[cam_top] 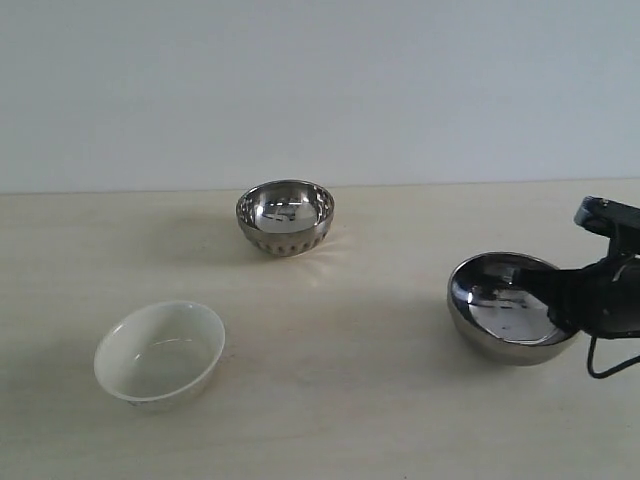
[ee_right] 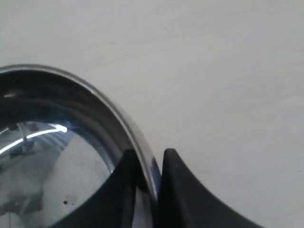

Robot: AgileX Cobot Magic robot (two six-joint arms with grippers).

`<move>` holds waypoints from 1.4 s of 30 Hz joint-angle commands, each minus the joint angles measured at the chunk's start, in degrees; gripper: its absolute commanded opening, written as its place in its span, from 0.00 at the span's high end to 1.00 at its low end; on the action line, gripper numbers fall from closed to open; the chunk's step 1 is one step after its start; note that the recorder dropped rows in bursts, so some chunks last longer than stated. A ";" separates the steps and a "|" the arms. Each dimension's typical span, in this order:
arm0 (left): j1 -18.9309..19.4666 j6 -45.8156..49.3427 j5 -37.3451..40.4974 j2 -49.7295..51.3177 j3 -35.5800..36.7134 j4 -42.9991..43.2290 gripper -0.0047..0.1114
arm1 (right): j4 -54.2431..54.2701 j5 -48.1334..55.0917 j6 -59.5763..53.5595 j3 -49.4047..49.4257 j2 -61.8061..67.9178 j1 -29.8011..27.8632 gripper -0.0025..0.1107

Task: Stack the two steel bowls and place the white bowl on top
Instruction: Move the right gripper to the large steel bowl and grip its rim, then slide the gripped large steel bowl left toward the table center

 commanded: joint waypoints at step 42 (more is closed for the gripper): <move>-0.29 -0.27 -0.43 -0.18 0.17 0.00 0.93 | -0.59 8.24 9.24 -16.91 5.02 27.36 0.98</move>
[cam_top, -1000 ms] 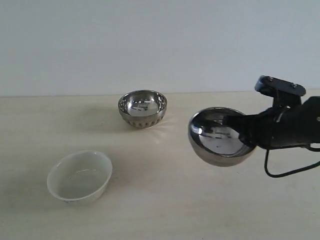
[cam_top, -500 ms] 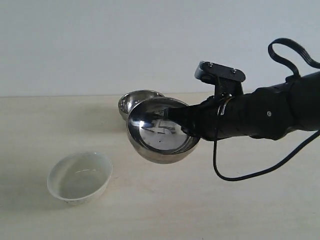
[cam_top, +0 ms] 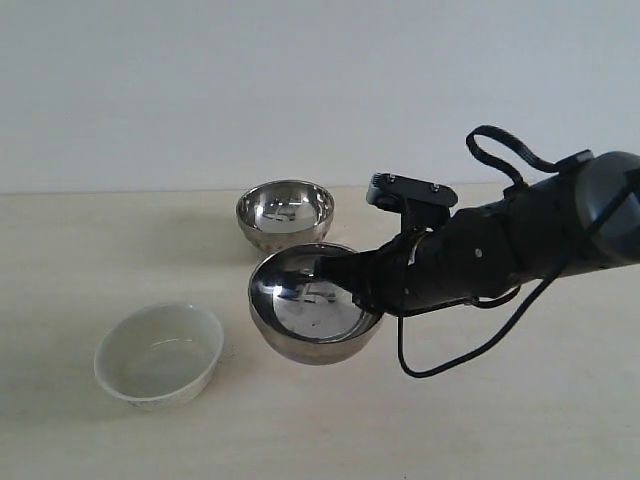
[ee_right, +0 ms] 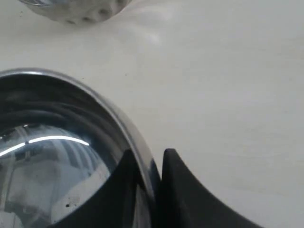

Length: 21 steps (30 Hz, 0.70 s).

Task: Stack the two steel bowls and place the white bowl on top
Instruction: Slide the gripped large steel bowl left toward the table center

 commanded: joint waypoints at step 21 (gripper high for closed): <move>-0.29 -0.27 -0.43 -0.18 0.17 0.00 0.93 | -0.35 -1.04 1.14 -2.13 5.22 2.26 0.98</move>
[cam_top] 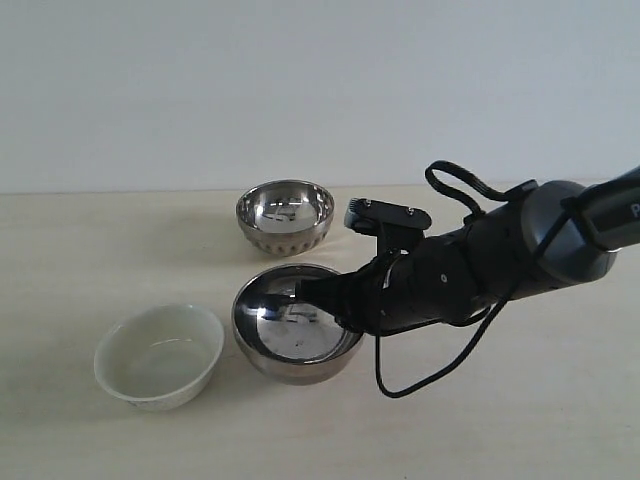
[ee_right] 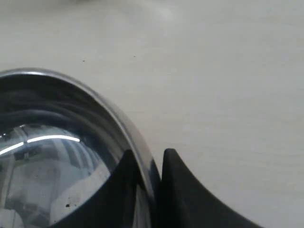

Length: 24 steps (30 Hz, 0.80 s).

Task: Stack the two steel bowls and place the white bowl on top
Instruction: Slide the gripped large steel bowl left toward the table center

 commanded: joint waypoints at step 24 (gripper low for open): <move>-0.29 -0.27 -0.43 -0.18 0.17 0.00 0.93 | -0.62 1.74 -5.20 -0.31 -0.18 -0.02 0.98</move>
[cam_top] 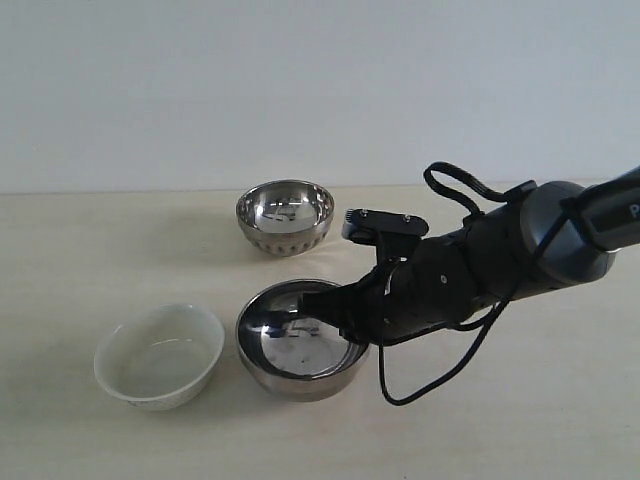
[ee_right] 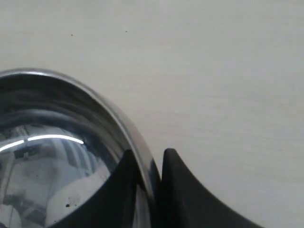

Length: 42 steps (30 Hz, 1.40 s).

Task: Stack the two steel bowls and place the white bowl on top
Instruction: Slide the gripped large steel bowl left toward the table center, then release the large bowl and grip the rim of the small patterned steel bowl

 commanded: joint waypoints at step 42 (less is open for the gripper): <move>-0.29 -0.27 -0.43 -0.18 0.17 0.00 0.93 | 1.36 -7.13 -2.21 -19.15 5.22 -6.33 0.50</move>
